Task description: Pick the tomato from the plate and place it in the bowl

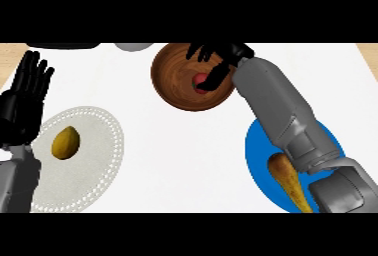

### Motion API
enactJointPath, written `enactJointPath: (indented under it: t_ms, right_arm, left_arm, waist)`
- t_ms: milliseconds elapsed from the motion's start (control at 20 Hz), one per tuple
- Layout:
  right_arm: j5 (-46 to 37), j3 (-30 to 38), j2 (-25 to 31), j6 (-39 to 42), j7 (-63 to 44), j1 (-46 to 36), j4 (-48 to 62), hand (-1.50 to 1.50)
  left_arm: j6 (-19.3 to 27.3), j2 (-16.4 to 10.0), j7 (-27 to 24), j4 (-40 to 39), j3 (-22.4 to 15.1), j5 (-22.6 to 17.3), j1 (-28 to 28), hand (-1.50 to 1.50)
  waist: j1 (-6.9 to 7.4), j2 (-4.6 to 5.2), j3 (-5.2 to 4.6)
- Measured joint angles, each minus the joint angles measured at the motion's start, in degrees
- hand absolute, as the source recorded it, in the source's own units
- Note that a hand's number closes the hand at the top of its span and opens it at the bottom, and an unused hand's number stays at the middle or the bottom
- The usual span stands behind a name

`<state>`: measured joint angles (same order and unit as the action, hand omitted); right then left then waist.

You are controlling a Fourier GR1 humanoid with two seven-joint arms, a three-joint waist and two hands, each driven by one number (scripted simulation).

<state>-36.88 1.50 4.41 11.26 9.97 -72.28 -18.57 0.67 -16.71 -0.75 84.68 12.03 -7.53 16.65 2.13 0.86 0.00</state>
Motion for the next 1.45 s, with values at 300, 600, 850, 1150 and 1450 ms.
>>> enactJointPath:
  t_ms: [300, 600, 850, 1150, 1450]
  right_arm:
    - [6.1, 7.0, -0.5, -3.7, 3.8, 0.3, 0.7, -1.5]
    - [11.3, 14.0, 3.8, -9.4, 6.9, 0.4, 0.9, -1.5]
    - [14.6, 18.7, 10.2, -9.0, 8.3, 0.9, 3.3, -1.5]
    - [18.0, 23.0, 18.8, -2.9, 11.9, 2.9, 5.9, -1.5]
    - [19.7, 25.2, 25.7, 3.8, 15.8, 5.7, 7.9, -1.5]
  left_arm:
    - [0.0, 0.5, -0.6, -0.1, -0.3, 0.3, -0.4, 0.0]
    - [0.2, 0.3, 0.1, 1.1, -0.1, 0.2, -0.3, 0.0]
    - [0.1, 0.9, 0.0, 1.9, -0.7, 0.3, -0.8, 0.0]
    - [-0.5, 0.1, 0.7, 1.4, -0.3, -0.1, 0.6, 0.0]
    - [-0.4, 0.8, 0.5, 1.6, -1.3, 0.4, 1.2, 0.0]
  waist:
    - [0.13, 0.06, 0.02]
    - [0.55, 0.22, 0.04]
    - [1.05, 0.57, 0.06]
    - [1.57, 1.07, 0.14]
    - [2.36, 1.52, 0.24]
